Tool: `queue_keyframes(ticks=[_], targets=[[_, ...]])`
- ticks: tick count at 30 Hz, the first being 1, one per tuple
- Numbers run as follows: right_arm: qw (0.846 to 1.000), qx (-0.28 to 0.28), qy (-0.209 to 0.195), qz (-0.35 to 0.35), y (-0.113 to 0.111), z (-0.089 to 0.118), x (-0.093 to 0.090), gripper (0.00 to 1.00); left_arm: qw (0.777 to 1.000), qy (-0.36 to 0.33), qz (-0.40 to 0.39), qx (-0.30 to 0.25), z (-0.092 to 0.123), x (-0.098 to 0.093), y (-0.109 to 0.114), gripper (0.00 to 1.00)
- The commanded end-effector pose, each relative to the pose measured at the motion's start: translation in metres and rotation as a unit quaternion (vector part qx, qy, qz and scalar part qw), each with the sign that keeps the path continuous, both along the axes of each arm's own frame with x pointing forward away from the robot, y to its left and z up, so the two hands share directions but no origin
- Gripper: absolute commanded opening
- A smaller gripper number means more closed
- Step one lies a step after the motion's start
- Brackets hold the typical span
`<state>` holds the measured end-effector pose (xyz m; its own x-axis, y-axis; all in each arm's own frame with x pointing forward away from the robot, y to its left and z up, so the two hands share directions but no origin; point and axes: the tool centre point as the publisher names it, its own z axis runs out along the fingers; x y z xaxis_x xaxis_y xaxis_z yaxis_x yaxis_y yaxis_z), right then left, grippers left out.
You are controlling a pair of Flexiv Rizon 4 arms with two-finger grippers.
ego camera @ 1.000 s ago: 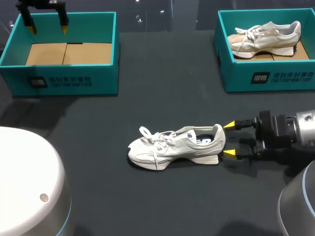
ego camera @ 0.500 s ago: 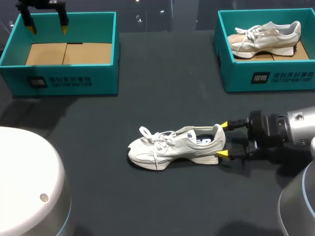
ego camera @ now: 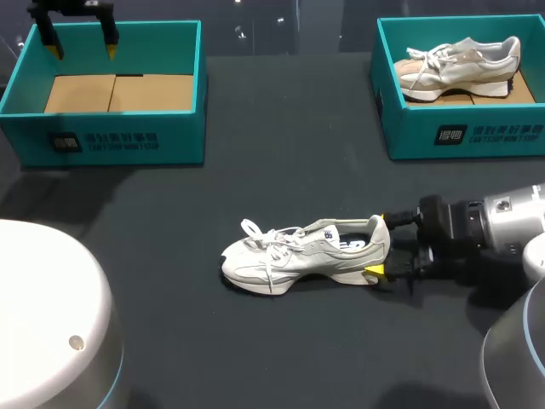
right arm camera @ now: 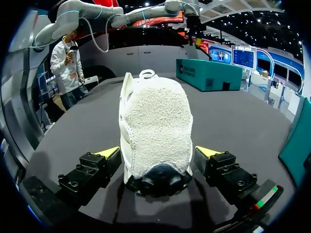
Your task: Take the shoe out of the shoebox, open the shoe tongue, remove and reinsert the insole, then place the shoe into the shoebox
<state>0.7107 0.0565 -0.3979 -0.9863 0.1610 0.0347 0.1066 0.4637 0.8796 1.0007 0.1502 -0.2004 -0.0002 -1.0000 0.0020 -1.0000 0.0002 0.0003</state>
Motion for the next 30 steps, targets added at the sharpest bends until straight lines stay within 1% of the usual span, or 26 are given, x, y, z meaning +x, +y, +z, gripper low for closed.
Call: queue_keyframes(ticks=[1,20,22,26,27,28,30], targets=[[1.0,-0.003,0.001,-0.002,0.008,-0.006,0.002,1.0,1.0,0.0,0.0,0.0,0.0,0.0,0.0,1.0],[1.0,0.002,0.005,-0.001,0.015,-0.016,0.006,1.0,1.0,0.0,0.0,0.0,0.0,0.0,0.0,1.0],[1.0,0.004,0.005,0.0,0.016,-0.016,0.006,0.88,1.0,0.0,0.0,0.0,0.0,0.0,0.0,1.0],[1.0,0.006,0.004,0.005,0.019,-0.015,0.006,0.33,1.0,0.0,0.0,0.0,0.0,0.0,0.0,1.0],[1.0,0.005,0.003,0.006,0.019,-0.015,0.006,0.1,1.0,0.0,0.0,0.0,0.0,0.0,0.0,1.0],[1.0,0.005,0.003,0.008,0.02,-0.015,0.006,0.0,1.0,0.0,0.0,0.0,0.0,0.0,0.0,1.0],[1.0,0.005,0.002,0.011,0.02,-0.014,0.006,0.0,1.0,0.0,0.0,0.0,0.0,0.0,0.0,1.0]])
